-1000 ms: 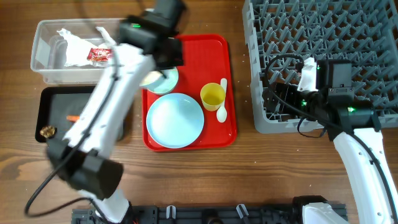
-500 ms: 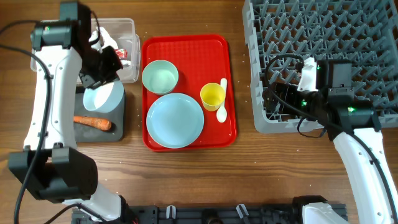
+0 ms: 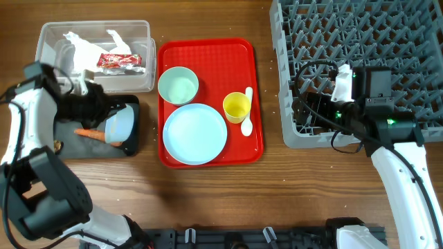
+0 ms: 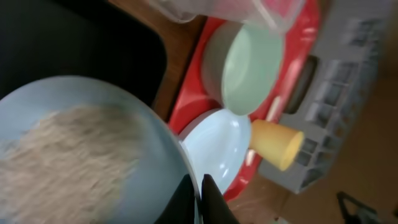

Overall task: Sort waste into correct bins and load items into the dishwasher rack
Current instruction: 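Tip the rice bowl over the black tray to pour out rice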

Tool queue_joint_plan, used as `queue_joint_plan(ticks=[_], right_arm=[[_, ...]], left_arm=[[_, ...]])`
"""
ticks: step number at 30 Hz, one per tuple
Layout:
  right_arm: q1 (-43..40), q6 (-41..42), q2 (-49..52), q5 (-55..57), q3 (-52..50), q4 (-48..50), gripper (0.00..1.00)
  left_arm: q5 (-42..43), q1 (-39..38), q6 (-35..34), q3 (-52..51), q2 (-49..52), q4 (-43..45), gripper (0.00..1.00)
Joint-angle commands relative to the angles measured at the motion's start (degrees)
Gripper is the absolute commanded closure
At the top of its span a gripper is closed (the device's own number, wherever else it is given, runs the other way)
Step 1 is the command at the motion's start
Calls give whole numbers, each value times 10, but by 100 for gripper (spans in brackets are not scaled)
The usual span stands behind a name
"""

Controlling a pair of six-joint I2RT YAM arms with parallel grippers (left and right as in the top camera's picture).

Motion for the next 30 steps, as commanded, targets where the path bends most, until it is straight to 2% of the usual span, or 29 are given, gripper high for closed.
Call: queue_joint_plan(ticks=[1, 5, 12, 21, 30], right_arm=[[-1, 3, 4, 9, 9, 0, 0], [-1, 2, 4, 9, 9, 2, 0], [-1, 3, 4, 9, 9, 2, 0], [-1, 2, 4, 9, 9, -1, 0], [-1, 3, 4, 9, 9, -1, 0]], left_arm=[[169, 62, 92, -54, -15, 18, 96], [261, 123, 126, -79, -15, 18, 96], [278, 168, 126, -79, -15, 5, 96], [361, 205, 124, -79, -15, -6, 96], [384, 262, 124, -79, -15, -26, 96]])
